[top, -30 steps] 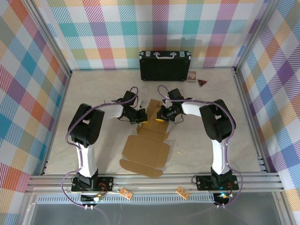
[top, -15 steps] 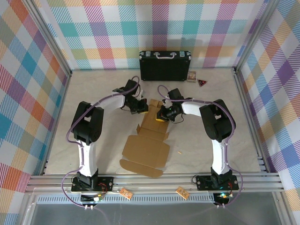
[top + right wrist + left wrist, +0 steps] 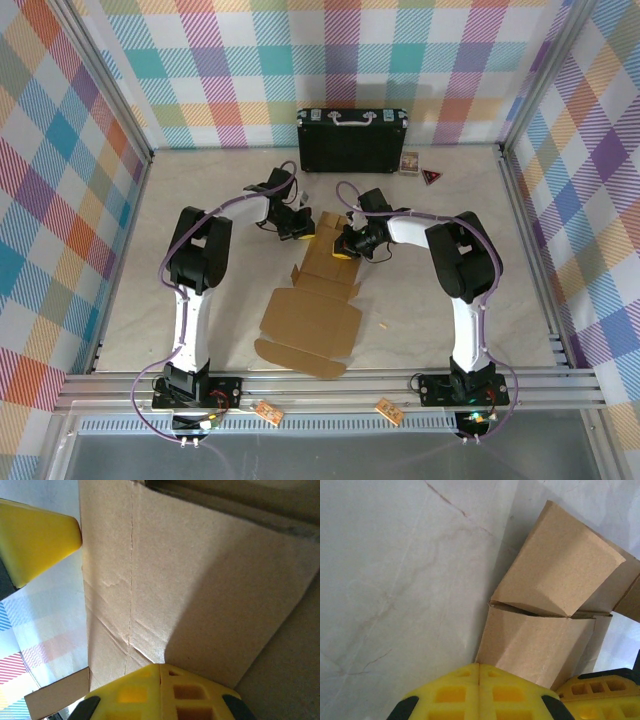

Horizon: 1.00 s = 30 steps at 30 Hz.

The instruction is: Fold the paper box

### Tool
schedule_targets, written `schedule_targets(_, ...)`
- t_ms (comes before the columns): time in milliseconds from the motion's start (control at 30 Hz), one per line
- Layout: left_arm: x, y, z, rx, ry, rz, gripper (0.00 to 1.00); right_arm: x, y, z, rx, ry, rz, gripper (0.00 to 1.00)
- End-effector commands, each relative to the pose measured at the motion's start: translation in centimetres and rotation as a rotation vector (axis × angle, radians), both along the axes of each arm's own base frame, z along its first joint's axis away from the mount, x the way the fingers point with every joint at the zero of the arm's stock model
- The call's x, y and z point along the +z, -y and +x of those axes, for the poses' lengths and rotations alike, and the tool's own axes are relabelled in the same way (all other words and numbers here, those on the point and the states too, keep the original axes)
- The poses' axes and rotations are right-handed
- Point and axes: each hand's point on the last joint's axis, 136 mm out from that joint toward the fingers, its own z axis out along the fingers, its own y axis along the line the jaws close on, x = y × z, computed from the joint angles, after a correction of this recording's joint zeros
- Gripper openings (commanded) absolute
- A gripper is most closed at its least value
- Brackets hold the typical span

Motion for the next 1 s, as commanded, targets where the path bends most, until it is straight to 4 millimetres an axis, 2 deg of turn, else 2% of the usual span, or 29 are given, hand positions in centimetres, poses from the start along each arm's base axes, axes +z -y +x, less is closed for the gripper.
schedule_targets(0, -1.7, 0.1, -0.3, 0.0, -0.037, -0.002, 0.0, -4.9, 2.6, -2.3, -0.019, -0.117, -0.167, 0.03)
schedule_targets(100, -1.8, -0.1, -0.3, 0.008, -0.037, 0.017, 0.0, -5.0, 2.6, -2.4, -0.016, -0.12, -0.166, 0.03)
schedule_targets(333, 2.7, 1.4, 0.1, 0.003, 0.066, -0.126, 0.0, -5.0, 2.5, -2.3, -0.015, -0.117, -0.17, 0.03)
schedule_targets(467, 3.4, 2.1, 0.6, 0.011, 0.097, -0.186, 0.0, -5.0, 2.5, -2.3, -0.013, -0.116, -0.17, 0.03)
schedule_targets(600, 1.5, 2.6, 0.3, 0.003, 0.058, -0.178, 0.0, -5.0, 2.5, -2.4, -0.01, -0.115, -0.172, 0.03)
schedule_targets(667, 0.1, 2.1, 0.3, 0.02, 0.035, -0.139, 0.0, -5.0, 2.4, -2.5, -0.007, -0.115, -0.173, 0.03)
schedule_targets(733, -2.4, 0.9, 0.1, 0.041, -0.02, -0.042, 0.0, -5.0, 2.4, -2.4, -0.01, -0.113, -0.174, 0.03)
schedule_targets(833, -4.8, 0.4, -0.5, 0.04, -0.063, 0.007, 0.0, -4.9, 2.4, -2.4, -0.007, -0.111, -0.175, 0.03)
schedule_targets(967, -6.9, -0.4, -1.7, 0.024, -0.089, 0.126, 0.0, -5.0, 2.4, -2.5, -0.006, -0.106, -0.182, 0.03)
